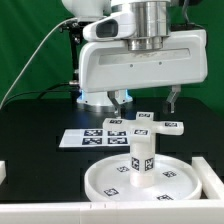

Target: Assemble round table

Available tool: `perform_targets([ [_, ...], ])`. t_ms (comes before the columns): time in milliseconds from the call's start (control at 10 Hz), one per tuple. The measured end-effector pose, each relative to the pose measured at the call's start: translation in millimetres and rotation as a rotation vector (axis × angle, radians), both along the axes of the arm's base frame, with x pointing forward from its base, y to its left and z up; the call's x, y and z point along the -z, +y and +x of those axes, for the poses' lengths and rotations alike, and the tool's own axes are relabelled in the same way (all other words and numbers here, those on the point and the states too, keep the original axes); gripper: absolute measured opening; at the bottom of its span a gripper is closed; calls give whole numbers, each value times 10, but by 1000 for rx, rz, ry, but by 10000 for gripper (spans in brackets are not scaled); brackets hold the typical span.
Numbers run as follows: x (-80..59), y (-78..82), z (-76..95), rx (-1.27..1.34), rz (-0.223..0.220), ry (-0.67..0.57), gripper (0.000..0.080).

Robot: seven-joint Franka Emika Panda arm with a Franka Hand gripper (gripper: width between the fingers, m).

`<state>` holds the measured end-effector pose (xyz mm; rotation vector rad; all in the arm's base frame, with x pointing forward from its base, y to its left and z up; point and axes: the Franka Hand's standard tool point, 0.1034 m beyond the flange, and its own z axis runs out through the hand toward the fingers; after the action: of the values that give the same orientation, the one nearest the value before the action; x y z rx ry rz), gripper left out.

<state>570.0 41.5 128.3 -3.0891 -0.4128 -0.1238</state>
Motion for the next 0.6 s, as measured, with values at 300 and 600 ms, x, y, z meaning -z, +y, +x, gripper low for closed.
perform_targets([
  [300,21,25,29,-238,-67,-2,649],
  [600,89,3,-24,-233,-68,9,649],
])
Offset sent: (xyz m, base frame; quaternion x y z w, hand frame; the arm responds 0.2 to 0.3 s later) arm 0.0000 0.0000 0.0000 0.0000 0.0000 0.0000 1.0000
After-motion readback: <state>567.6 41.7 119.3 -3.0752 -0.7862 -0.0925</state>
